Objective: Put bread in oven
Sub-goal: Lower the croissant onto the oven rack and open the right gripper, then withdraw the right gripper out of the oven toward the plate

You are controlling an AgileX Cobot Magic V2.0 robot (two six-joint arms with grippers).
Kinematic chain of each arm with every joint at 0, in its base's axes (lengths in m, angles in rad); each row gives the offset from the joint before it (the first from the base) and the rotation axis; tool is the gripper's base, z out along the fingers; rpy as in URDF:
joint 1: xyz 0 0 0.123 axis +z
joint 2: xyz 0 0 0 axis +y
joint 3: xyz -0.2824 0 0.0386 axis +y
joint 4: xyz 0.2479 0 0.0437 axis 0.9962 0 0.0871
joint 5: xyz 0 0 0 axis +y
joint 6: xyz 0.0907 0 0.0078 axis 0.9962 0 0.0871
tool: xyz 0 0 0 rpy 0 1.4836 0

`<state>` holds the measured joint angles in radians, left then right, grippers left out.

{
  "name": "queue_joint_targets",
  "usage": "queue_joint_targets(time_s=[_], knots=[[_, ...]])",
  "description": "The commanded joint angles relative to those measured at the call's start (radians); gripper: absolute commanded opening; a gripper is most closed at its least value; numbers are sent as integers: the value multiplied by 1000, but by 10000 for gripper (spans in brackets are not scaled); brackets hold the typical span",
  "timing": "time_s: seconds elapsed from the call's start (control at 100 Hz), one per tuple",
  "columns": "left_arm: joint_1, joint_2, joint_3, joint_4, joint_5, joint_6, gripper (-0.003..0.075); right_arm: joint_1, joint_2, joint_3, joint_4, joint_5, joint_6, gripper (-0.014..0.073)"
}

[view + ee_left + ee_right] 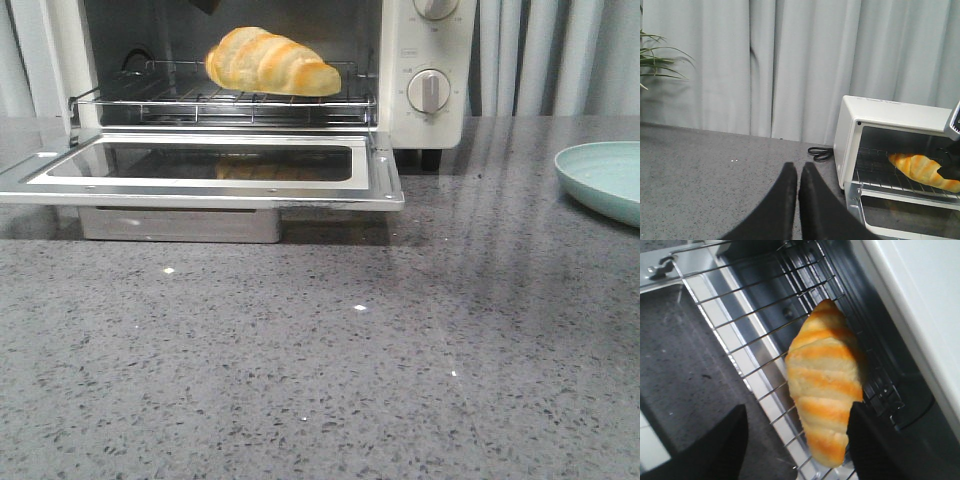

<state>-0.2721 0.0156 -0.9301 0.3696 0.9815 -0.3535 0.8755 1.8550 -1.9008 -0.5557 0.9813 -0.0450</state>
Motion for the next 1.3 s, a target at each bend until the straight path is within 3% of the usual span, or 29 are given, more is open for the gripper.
queue_joint_targets(time_s=[0.0, 0.12, 0.26, 0.44, 0.55, 0.76, 1.07, 1.29], knots=[[2, 23, -20, -3, -64, 3, -22, 23, -93, -33, -8, 26, 45, 393], [2, 21, 12, -17, -77, 3, -22, 45, -147, -33, 48, 96, 58, 393], [24, -31, 104, -126, -192, 3, -22, 50, -212, -33, 83, 187, 60, 393], [135, -44, 216, -244, -293, 25, -22, 50, -289, -32, 112, 270, 60, 393], [220, -44, 293, -313, -407, 145, -22, 50, -324, -32, 117, 309, 60, 393], [326, -44, 450, -333, -557, 195, -22, 50, -367, -30, 120, 332, 60, 393], [342, -44, 694, -312, -814, 223, -21, 50, -436, 0, 120, 332, 67, 393], [342, -44, 766, -312, -805, 223, -21, 3, -517, 154, 111, 332, 72, 393]])
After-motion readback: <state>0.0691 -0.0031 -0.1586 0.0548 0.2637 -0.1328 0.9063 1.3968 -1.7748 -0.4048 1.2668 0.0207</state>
